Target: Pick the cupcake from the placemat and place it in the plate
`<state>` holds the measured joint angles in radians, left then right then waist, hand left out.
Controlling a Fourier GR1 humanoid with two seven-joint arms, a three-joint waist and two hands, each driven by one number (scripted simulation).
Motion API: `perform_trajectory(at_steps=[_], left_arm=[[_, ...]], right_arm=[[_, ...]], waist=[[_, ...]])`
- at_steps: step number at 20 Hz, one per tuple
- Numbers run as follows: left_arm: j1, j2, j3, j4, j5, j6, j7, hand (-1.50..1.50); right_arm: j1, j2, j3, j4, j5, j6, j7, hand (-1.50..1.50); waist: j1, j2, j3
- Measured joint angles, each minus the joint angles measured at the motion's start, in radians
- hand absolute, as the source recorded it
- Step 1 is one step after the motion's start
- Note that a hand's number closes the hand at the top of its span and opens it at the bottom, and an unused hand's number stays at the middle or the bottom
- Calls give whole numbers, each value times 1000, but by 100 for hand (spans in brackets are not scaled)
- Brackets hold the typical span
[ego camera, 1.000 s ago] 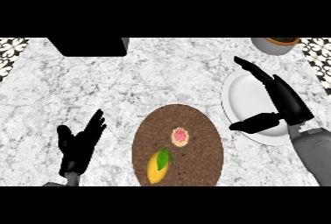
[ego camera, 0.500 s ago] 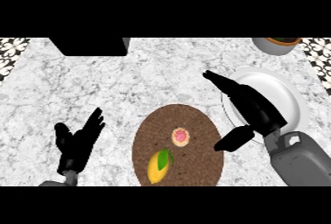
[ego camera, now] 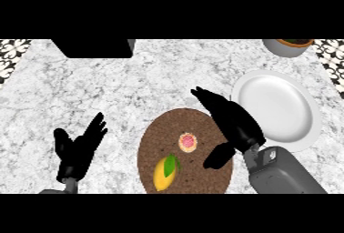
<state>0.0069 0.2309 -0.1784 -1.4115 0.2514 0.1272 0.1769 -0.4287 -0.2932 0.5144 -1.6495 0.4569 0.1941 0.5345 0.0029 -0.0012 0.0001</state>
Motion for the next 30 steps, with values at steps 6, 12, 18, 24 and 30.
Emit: perform_trajectory(at_steps=[6,12,18,24,30], left_arm=[[6,-30,14,-2,-31,-8,-3,0],[15,-50,28,-20,-58,-21,20,0],[12,-63,48,-3,-73,-39,-1,0],[14,-77,65,-13,-93,-49,21,0],[4,-99,84,3,-109,-68,11,0]], right_arm=[[46,96,12,47,75,32,-18,-150],[69,171,8,75,173,46,-20,-150],[61,204,3,132,275,51,-7,-150],[79,249,-14,213,355,39,-60,-150],[74,281,-34,304,399,35,-115,150]], waist=[[0,0,0],[0,1,0],[0,0,1],[0,1,0],[0,0,1]])
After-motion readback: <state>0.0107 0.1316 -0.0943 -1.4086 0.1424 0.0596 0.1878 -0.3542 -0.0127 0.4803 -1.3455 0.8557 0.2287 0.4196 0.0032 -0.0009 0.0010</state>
